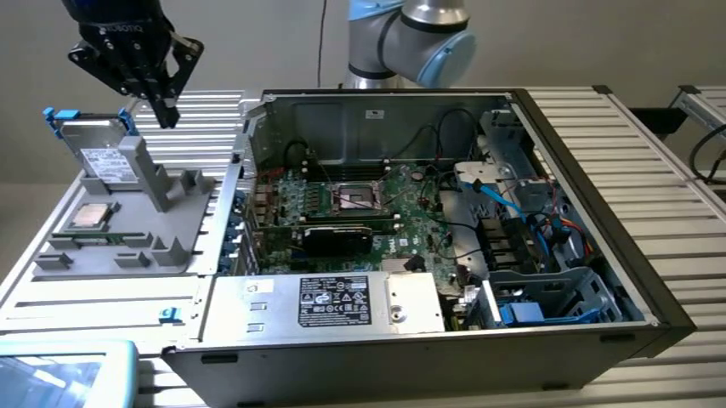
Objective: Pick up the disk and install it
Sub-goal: 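Reach for the disk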
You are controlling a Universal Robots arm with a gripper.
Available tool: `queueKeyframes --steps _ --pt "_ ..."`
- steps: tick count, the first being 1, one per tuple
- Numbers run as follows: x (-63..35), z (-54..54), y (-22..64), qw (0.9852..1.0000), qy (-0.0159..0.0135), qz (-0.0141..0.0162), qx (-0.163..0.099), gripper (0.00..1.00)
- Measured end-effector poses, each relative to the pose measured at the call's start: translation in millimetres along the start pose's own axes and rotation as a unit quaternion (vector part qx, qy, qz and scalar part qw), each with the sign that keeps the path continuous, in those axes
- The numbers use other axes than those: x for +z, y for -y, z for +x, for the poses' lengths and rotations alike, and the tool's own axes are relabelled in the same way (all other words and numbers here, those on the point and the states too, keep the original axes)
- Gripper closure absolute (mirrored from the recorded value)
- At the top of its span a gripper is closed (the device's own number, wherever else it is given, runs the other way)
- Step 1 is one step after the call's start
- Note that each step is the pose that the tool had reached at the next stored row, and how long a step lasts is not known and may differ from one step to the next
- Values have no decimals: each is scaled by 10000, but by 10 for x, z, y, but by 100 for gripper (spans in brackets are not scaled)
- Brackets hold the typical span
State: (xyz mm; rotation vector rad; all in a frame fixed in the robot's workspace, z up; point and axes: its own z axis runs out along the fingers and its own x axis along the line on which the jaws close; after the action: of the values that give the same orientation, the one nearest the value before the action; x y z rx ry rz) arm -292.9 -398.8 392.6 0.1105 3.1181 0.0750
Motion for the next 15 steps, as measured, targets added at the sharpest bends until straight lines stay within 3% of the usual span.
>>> queueKeyframes --steps 3,7,15 --pt "-1 137 -16 10000 0 0 0 89" --pt "1 284 -108 10000 0 1 0 89" --pt "20 348 -442 10000 -6 12 0 89"
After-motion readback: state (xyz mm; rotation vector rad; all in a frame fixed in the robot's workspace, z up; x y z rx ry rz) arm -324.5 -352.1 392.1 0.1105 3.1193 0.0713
